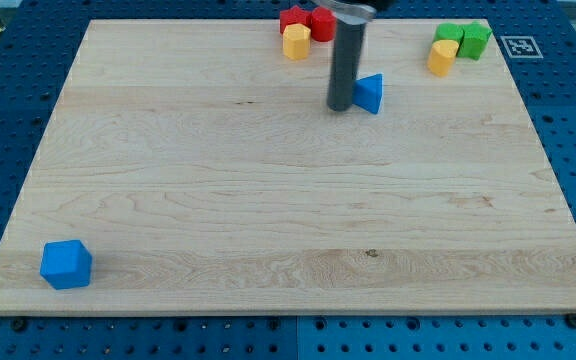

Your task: Place the triangle below the green star

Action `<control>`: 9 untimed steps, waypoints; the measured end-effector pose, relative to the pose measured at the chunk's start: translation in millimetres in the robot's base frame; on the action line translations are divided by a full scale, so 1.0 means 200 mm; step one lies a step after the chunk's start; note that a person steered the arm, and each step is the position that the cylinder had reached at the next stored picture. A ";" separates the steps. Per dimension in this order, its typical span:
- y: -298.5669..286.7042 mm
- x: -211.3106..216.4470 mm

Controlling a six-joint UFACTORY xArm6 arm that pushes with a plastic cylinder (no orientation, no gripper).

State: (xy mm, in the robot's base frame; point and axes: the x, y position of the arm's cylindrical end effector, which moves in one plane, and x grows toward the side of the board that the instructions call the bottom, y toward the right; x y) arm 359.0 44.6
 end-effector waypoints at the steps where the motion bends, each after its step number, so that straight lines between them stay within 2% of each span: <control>1: -0.10 -0.10; 3: 0.20 -0.12; 5: 0.27 -0.10; 7: 0.16 0.06; 9: 0.48 0.11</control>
State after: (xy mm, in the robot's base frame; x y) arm 381.3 139.6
